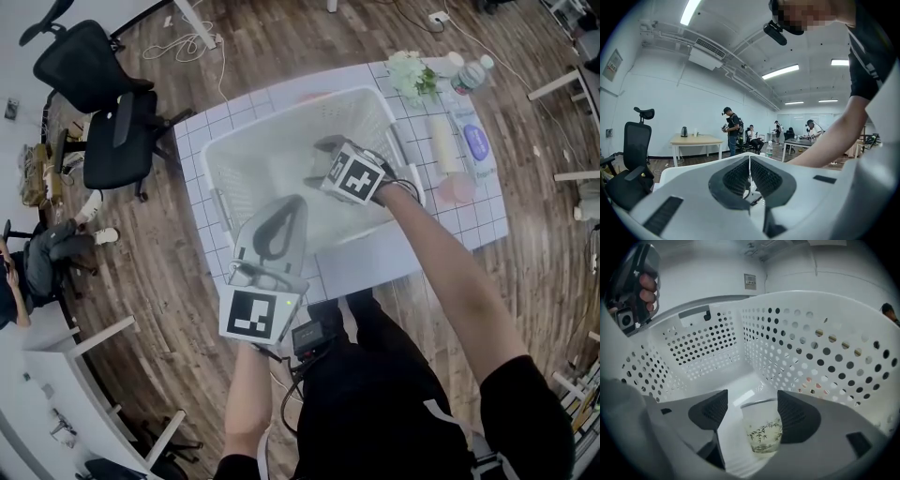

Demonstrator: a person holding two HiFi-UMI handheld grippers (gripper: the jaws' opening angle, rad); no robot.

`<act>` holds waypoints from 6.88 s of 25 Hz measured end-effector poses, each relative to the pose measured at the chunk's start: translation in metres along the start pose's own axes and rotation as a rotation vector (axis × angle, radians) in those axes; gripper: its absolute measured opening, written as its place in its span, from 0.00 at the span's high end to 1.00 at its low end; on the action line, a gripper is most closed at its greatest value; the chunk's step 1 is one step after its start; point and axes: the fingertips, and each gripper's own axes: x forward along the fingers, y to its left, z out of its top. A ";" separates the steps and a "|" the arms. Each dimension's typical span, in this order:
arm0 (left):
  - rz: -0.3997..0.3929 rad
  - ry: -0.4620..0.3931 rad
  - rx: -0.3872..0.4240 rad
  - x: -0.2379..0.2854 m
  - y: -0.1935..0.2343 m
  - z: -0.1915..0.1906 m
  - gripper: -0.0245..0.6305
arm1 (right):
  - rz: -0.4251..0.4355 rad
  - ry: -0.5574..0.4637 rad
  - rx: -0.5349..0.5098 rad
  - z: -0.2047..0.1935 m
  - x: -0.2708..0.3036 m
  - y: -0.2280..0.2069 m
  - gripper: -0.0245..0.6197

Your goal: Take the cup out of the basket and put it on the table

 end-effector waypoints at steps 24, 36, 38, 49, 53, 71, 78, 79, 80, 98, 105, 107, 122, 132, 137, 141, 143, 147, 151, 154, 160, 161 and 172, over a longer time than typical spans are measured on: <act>0.000 0.008 -0.011 -0.002 -0.005 -0.007 0.95 | -0.030 0.121 -0.005 -0.029 0.028 -0.010 0.43; 0.000 0.015 -0.006 -0.004 -0.006 -0.008 0.95 | -0.009 0.079 0.024 -0.023 0.025 -0.009 0.43; 0.000 0.012 -0.002 -0.005 -0.006 -0.007 0.95 | 0.000 0.075 0.025 -0.020 0.022 -0.005 0.43; 0.000 0.009 0.006 -0.008 -0.010 -0.006 0.95 | -0.013 0.015 -0.005 -0.006 0.009 -0.005 0.44; 0.004 0.010 0.011 -0.011 -0.010 -0.006 0.95 | -0.009 -0.013 -0.036 0.001 0.007 -0.004 0.45; 0.004 0.017 0.020 -0.012 -0.014 -0.007 0.95 | 0.003 -0.169 0.054 0.024 -0.014 -0.009 0.48; 0.011 0.017 0.020 -0.013 -0.013 -0.006 0.95 | 0.012 -0.253 0.073 0.043 -0.032 -0.011 0.49; 0.012 0.020 0.022 -0.013 -0.012 -0.006 0.95 | 0.014 -0.267 0.074 0.046 -0.035 -0.011 0.49; 0.013 0.026 0.029 -0.014 -0.012 -0.008 0.95 | 0.014 -0.281 0.074 0.048 -0.039 -0.011 0.49; 0.050 0.032 0.069 -0.019 -0.008 -0.002 0.95 | 0.018 -0.501 0.057 0.100 -0.114 0.002 0.49; 0.063 -0.004 0.073 -0.026 -0.007 0.006 0.95 | 0.013 -0.619 0.057 0.124 -0.158 0.016 0.49; 0.072 -0.010 0.075 -0.029 -0.006 0.007 0.95 | 0.014 -0.641 0.051 0.128 -0.168 0.023 0.49; 0.094 -0.069 0.050 -0.056 -0.009 0.020 0.95 | 0.033 -0.792 0.073 0.137 -0.235 0.085 0.49; 0.094 -0.080 0.039 -0.077 -0.028 0.019 0.95 | 0.040 -0.850 0.074 0.119 -0.271 0.125 0.49; 0.070 -0.062 0.056 -0.086 -0.052 0.014 0.95 | 0.029 -0.850 0.049 0.102 -0.288 0.143 0.49; 0.068 -0.063 0.054 -0.092 -0.070 0.012 0.95 | 0.022 -0.863 0.058 0.087 -0.297 0.158 0.49; 0.065 -0.056 0.046 -0.093 -0.080 0.008 0.95 | 0.021 -0.867 0.066 0.079 -0.299 0.164 0.49; 0.065 -0.047 0.036 -0.096 -0.099 0.002 0.95 | 0.021 -0.861 0.061 0.064 -0.304 0.174 0.49; 0.074 -0.055 0.029 -0.097 -0.114 0.003 0.95 | 0.015 -0.858 0.064 0.050 -0.309 0.180 0.49; 0.082 -0.052 0.025 -0.096 -0.123 0.002 0.95 | 0.019 -0.857 0.078 0.039 -0.312 0.182 0.49; 0.123 -0.046 0.030 -0.096 -0.140 -0.003 0.95 | 0.033 -0.867 0.072 0.020 -0.320 0.185 0.49; 0.130 -0.050 0.031 -0.096 -0.141 -0.003 0.95 | 0.036 -0.869 0.070 0.017 -0.320 0.185 0.49; 0.132 -0.072 0.046 -0.115 -0.145 0.008 0.95 | -0.029 -0.875 0.108 0.007 -0.321 0.186 0.49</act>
